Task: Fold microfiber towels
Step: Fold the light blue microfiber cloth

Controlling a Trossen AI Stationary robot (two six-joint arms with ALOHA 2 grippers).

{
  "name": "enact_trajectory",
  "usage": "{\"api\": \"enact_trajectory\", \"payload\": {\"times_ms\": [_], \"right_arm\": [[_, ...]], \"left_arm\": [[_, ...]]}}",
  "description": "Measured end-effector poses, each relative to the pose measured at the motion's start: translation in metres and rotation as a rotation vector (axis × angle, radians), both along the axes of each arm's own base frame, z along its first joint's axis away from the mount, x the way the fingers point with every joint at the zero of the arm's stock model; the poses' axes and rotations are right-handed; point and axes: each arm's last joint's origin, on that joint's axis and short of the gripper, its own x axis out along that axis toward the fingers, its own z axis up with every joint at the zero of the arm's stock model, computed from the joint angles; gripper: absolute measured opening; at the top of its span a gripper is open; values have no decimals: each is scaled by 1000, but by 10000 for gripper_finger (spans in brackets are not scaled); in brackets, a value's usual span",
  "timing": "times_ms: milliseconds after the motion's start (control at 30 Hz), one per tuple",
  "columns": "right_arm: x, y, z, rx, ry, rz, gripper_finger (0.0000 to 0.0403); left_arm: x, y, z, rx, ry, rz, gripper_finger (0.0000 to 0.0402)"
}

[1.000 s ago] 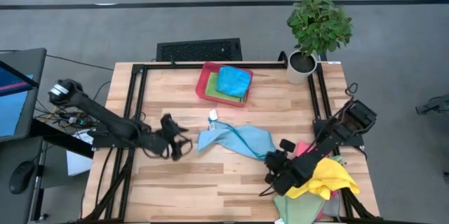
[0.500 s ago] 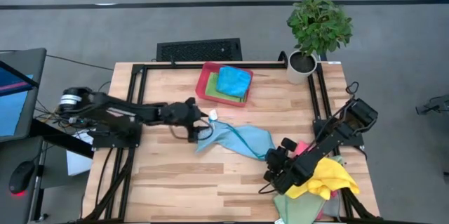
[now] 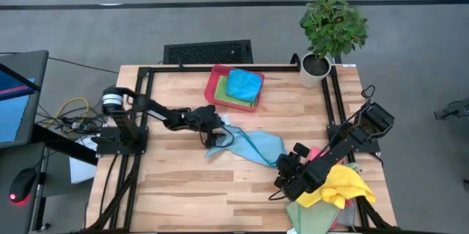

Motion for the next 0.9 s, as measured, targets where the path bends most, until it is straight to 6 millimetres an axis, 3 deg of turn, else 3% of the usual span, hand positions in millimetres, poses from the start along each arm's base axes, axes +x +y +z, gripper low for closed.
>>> {"api": "enact_trajectory", "payload": {"times_ms": [133, 233, 533, 733, 900], "right_arm": [[1, 0, 0, 9, -1, -2, 183], [0, 1, 0, 20, -2, -11, 178], [6, -7, 1, -37, -47, -38, 155], [14, -23, 15, -44, -46, -18, 143], [16, -41, 35, -61, -65, -15, 137]], "left_arm": [[12, 2, -3, -19, 6, 18, 224], [15, 2, -1, -34, 18, 25, 193], [25, -4, 7, -60, 113, 28, 14], [42, -19, 21, -35, 223, 4, 4], [49, -43, 34, 36, 333, -21, 2]]}}
